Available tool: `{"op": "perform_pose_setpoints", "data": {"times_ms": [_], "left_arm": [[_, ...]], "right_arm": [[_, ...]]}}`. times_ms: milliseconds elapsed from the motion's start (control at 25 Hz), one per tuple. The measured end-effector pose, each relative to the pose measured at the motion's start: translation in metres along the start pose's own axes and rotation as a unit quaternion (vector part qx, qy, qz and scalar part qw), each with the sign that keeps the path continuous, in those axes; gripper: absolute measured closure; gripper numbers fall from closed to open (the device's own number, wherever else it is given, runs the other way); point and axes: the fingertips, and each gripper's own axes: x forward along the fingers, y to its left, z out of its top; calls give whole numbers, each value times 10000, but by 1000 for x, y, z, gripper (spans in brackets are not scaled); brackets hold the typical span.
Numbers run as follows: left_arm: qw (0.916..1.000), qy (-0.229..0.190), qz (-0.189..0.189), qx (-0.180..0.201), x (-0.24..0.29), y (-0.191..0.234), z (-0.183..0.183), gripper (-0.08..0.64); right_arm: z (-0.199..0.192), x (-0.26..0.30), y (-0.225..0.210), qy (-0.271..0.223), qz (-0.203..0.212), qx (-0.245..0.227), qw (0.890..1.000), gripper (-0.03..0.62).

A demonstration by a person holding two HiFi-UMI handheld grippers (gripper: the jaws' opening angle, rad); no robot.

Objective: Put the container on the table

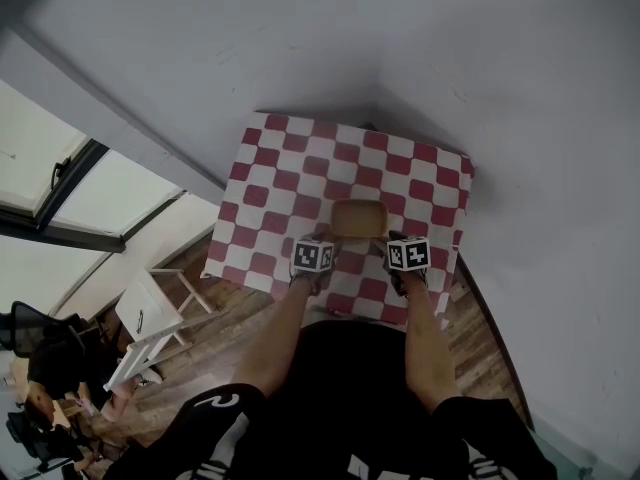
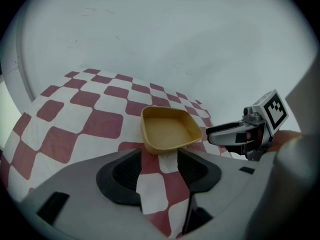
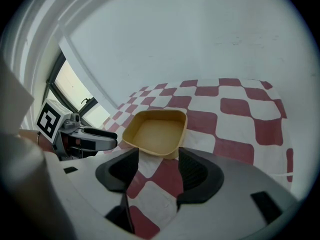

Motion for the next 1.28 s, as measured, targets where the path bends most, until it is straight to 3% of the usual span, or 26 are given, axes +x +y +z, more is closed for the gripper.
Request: {"op": "perform_pose_setpoints", "data": {"times_ms": [440,760,1280], "left_arm": [[9968,-761,-184,-158,-35,-5,47,342],[9937,-1055,-348,124,-57,-11,74,350],[9806,-1806,-494,582,-90,-41,139,454]], "right_arm": [[26,-30,-7,-549,-151,-124,9983,339],[54,-52,-10,-983,-255,-271,9945,368],[97,-93,-7,-1593,-395,-570,9848,455]]}}
